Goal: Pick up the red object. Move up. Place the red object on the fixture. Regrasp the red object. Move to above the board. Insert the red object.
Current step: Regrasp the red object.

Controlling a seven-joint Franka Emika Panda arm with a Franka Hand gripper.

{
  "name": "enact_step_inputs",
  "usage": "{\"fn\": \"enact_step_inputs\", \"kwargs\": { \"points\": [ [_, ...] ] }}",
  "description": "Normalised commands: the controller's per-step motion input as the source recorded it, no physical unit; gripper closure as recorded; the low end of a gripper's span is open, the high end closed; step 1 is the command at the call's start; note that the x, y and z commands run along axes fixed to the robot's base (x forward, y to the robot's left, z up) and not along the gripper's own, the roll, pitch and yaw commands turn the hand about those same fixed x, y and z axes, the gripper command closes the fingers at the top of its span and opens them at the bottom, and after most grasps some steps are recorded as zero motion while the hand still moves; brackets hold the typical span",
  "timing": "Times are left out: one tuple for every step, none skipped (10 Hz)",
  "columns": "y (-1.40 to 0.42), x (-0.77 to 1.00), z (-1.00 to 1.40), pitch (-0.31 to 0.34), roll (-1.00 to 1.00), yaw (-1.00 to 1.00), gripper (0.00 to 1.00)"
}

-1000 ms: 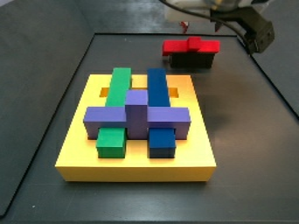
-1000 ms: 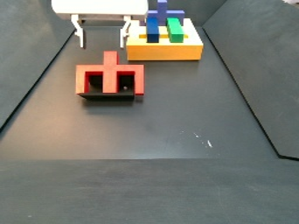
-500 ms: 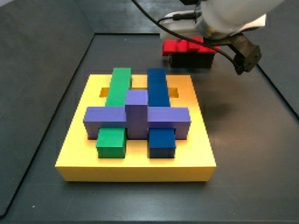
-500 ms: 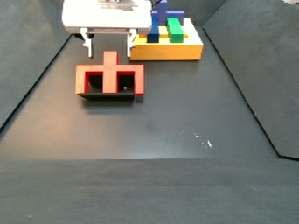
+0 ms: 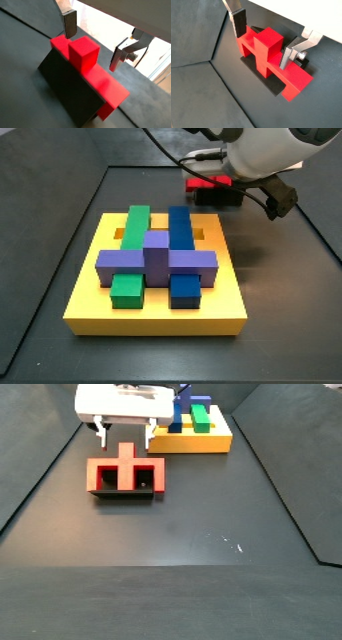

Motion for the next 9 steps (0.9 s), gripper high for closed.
{"fn": "enact_step_inputs", "kwargs": {
  "points": [
    [0.11, 0.00, -0.30, -0.200, -0.48, 0.00, 0.00],
    [0.09, 0.00, -0.23, -0.143, -0.46, 0.00, 0.00],
    [0.03, 0.01, 0.00, 0.000, -0.20, 0.00, 0.00],
    [0.00, 0.08, 0.00, 0.214, 0.00, -0.05, 0.00],
    [0.00, 0.15, 0.00, 0.366, 0.11, -0.15, 0.00],
    [0.00, 0.14, 0.00, 0.349, 0.11, -0.19, 0.00],
    [0.00, 0.12, 0.00, 0.266, 0.02, -0.17, 0.00],
    [0.00, 0.00, 0.00, 0.040, 0.00, -0.02, 0.00],
    [0.00, 0.00, 0.00, 0.000, 0.00, 0.00, 0.00]
  ]
}}
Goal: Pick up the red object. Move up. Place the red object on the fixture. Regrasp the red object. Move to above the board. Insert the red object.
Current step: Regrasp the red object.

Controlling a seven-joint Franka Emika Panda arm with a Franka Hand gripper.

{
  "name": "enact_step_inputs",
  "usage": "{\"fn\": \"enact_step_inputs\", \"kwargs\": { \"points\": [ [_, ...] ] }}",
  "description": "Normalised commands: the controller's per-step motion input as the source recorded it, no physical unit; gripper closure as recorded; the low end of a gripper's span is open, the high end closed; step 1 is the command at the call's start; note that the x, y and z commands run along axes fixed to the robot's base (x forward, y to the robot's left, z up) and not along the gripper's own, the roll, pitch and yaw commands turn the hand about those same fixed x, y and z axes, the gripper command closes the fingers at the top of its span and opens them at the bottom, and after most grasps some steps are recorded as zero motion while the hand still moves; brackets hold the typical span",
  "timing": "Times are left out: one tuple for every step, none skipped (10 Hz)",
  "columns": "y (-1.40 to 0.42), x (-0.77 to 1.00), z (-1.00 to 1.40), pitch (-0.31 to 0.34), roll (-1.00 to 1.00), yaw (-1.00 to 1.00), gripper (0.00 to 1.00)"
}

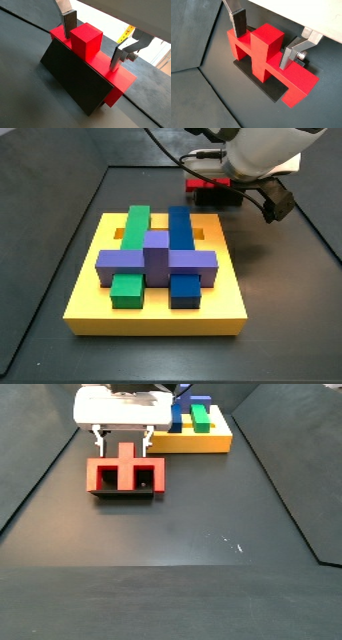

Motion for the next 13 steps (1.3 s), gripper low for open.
{"fn": "enact_step_inputs", "kwargs": {
  "points": [
    [0.00, 0.00, 0.00, 0.000, 0.00, 0.00, 1.00],
    [0.00, 0.00, 0.00, 0.000, 0.00, 0.00, 1.00],
    [0.00, 0.00, 0.00, 0.000, 0.00, 0.00, 1.00],
    [0.00, 0.00, 0.00, 0.000, 0.00, 0.00, 1.00],
    [0.00, 0.00, 0.00, 0.000, 0.00, 0.00, 1.00],
    [0.00, 0.00, 0.00, 0.000, 0.00, 0.00, 1.00],
    [0.00, 0.00, 0.00, 0.000, 0.00, 0.00, 1.00],
    [0.00, 0.00, 0.00, 0.000, 0.00, 0.00, 1.00],
    [0.00, 0.00, 0.00, 0.000, 0.00, 0.00, 1.00],
    [0.00, 0.00, 0.00, 0.000, 0.00, 0.00, 1.00],
    [0.00, 0.00, 0.00, 0.000, 0.00, 0.00, 1.00],
    [0.00, 0.00, 0.00, 0.000, 0.00, 0.00, 1.00],
    [0.00, 0.00, 0.00, 0.000, 0.00, 0.00, 1.00]
  ]
}}
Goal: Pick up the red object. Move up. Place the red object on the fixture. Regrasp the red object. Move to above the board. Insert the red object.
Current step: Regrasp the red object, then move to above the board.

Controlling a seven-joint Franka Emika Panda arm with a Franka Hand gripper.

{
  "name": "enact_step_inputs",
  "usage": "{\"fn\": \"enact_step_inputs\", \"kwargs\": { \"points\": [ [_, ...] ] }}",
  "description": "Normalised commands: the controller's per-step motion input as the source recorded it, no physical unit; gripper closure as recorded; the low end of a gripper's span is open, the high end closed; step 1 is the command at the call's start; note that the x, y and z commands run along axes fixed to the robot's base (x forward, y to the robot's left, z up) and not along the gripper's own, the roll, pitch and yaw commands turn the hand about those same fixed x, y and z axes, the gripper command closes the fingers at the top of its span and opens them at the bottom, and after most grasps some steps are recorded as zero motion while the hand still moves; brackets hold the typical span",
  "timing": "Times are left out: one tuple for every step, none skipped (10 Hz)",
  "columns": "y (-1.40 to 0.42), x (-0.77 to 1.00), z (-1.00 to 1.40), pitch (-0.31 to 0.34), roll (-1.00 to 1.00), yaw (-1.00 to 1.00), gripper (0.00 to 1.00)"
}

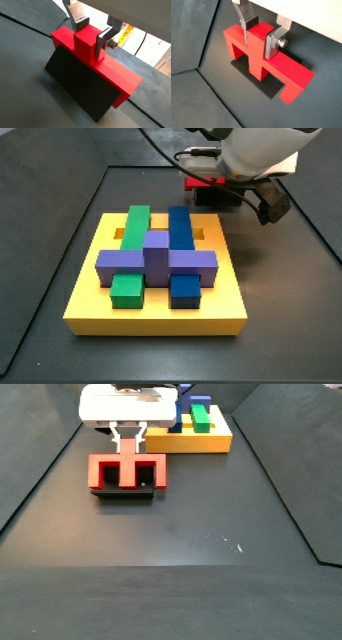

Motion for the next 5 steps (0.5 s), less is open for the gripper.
{"fn": "enact_step_inputs", "kwargs": {
  "points": [
    [0.00, 0.00, 0.00, 0.000, 0.00, 0.00, 1.00],
    [0.00, 0.00, 0.00, 0.000, 0.00, 0.00, 1.00],
    [0.00, 0.00, 0.00, 0.000, 0.00, 0.00, 1.00],
    [0.00, 0.00, 1.40, 0.000, 0.00, 0.00, 1.00],
    [0.02, 0.00, 1.40, 0.020, 0.00, 0.00, 1.00]
  ]
}}
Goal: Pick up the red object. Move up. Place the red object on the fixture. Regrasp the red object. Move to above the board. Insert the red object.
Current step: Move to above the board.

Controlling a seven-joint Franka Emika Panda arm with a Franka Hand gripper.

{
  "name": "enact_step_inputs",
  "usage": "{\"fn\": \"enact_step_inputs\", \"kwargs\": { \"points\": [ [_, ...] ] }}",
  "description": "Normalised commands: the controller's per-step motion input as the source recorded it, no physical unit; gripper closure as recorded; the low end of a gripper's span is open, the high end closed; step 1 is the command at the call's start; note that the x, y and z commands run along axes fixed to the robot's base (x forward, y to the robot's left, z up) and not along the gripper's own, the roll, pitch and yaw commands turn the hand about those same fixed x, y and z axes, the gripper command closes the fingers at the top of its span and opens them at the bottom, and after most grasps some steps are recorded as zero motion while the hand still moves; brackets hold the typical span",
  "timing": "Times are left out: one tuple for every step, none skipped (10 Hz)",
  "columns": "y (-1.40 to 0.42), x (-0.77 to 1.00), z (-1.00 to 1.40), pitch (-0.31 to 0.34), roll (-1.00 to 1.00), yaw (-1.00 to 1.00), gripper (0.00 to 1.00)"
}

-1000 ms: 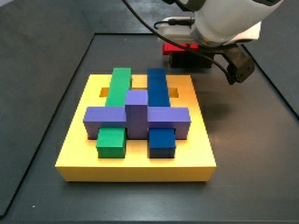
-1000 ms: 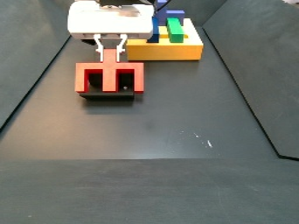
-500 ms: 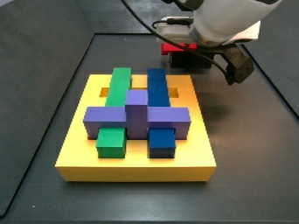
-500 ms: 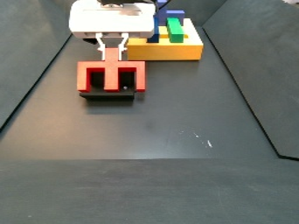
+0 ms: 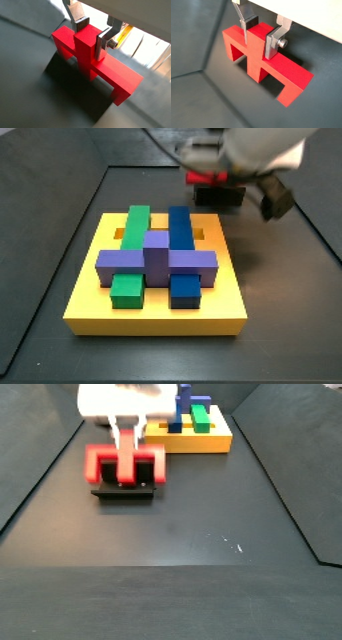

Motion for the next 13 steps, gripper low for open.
{"fn": "enact_step_inputs", "kwargs": {
  "points": [
    [0.04, -0.02, 1.40, 0.037, -0.05, 0.01, 1.00],
    [0.05, -0.03, 1.40, 0.019, -0.02, 0.01, 1.00],
    [0.04, -0.01, 1.40, 0.029, -0.01, 0.01, 1.00],
    [0.02, -0.02, 1.40, 0.040, 0.00, 0.01, 1.00],
    [0.03, -0.01, 1.40, 0.037, 0.00, 0.02, 1.00],
    [0.01, 0.00, 0.84, 0.047, -0.01, 0.02, 1.00],
    [0.00, 0.02, 0.46, 0.052, 0.00, 0.02, 1.00],
    [-0.01, 0.04, 0.22, 0.063, 0.00, 0.03, 1.00],
    [-0.01, 0.04, 0.18, 0.064, 0.00, 0.03, 1.00],
    [-1.40, -0.93, 0.28, 0.081, -1.00, -0.02, 1.00],
    [-1.40, -0.95, 0.29, 0.070, -1.00, -0.02, 1.00],
    [-1.40, -1.02, 0.30, 0.055, -1.00, -0.01, 1.00],
    [-1.40, -1.05, 0.27, 0.054, -1.00, 0.00, 1.00]
  ]
}}
